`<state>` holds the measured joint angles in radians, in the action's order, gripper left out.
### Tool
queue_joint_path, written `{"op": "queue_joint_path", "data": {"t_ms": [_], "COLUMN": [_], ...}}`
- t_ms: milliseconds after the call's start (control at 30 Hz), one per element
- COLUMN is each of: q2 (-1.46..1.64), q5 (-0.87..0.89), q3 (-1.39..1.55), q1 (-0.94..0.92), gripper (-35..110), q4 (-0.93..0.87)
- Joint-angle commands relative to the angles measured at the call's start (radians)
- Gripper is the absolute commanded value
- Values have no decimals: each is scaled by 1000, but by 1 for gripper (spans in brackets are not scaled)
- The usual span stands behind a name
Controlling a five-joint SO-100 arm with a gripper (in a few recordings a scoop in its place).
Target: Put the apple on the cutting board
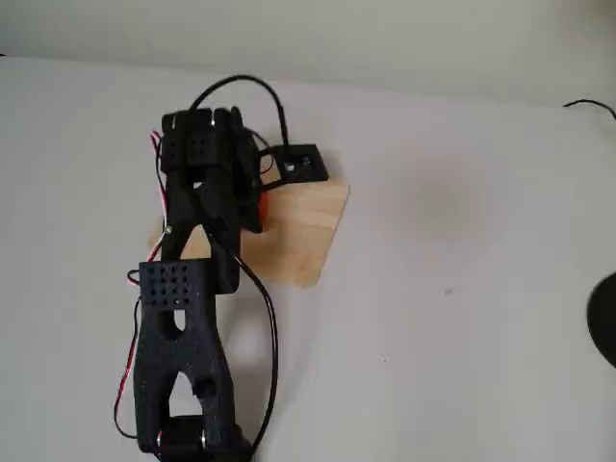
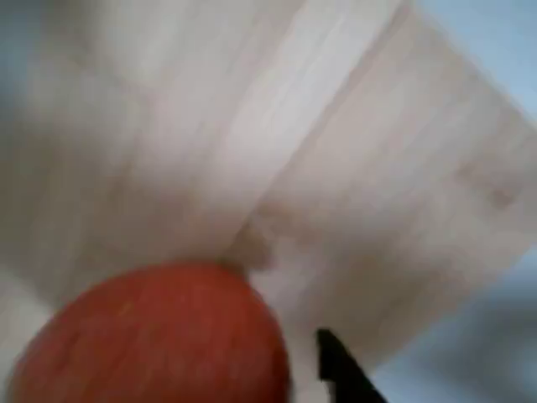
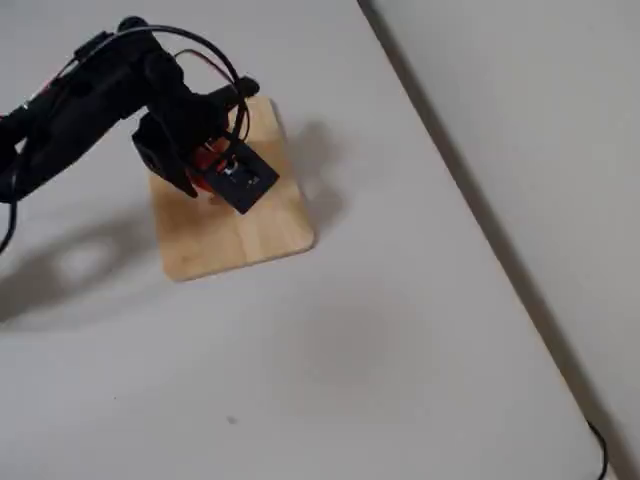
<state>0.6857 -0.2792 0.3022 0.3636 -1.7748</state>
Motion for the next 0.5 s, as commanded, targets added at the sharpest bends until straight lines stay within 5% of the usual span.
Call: {"op": "queue_joint_path", "data": {"t_ms": [0, 467], "q2": [232, 1158], "q5": [-15, 38], "q3": [54, 638], "q1": [-41, -215], "gripper": [81, 81], "q4": [-52, -43]}}
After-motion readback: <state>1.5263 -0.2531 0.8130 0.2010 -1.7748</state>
